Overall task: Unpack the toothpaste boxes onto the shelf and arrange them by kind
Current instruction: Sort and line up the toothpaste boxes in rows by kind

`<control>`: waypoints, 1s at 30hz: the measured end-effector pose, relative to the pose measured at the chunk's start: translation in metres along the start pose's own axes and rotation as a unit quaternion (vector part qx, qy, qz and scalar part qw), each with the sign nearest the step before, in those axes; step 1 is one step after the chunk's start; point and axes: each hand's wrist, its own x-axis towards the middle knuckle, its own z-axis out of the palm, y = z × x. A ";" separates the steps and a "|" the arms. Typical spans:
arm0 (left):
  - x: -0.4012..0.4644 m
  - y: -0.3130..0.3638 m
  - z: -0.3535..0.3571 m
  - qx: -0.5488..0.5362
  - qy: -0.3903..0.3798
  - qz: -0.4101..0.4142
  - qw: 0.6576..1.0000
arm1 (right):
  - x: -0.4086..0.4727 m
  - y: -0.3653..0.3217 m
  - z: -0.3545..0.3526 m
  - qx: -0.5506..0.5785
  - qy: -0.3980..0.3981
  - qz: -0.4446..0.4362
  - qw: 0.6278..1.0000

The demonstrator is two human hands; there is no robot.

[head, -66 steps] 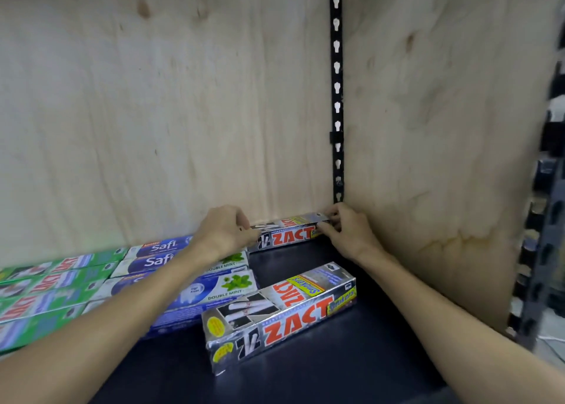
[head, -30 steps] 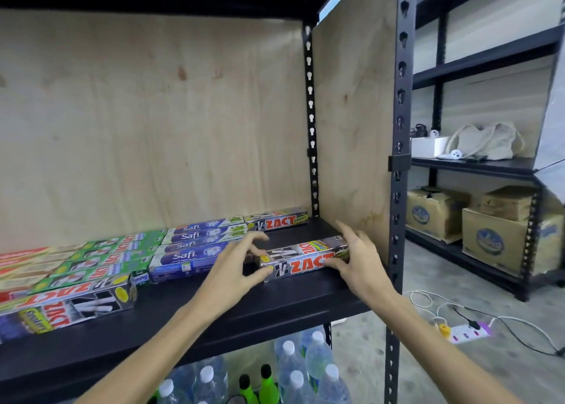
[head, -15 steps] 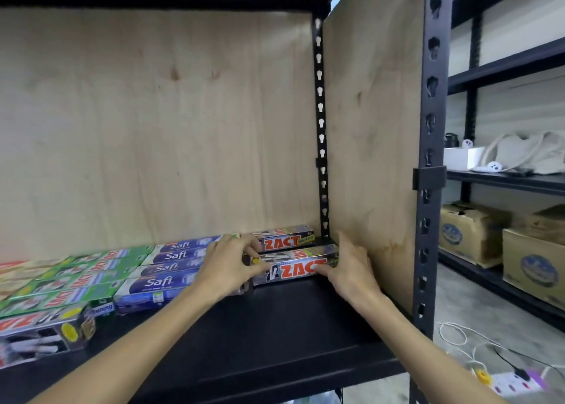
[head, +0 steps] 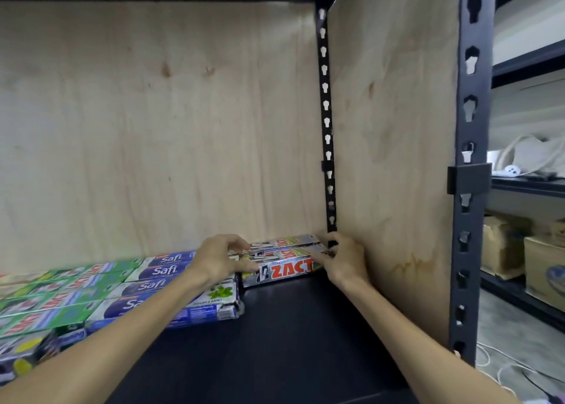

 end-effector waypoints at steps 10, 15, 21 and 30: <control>0.012 -0.002 0.006 0.024 -0.022 -0.002 0.999 | 0.008 0.016 0.012 -0.004 0.010 -0.039 0.999; 0.007 -0.007 0.005 0.027 -0.034 0.004 0.999 | 0.003 0.018 0.012 0.007 0.013 -0.046 0.999; -0.020 -0.008 -0.009 -0.036 0.014 0.051 0.998 | -0.014 0.007 0.009 -0.035 0.028 -0.101 0.994; -0.107 -0.008 -0.035 0.026 0.110 0.142 0.983 | -0.093 -0.025 0.004 -0.040 -0.001 -0.226 0.973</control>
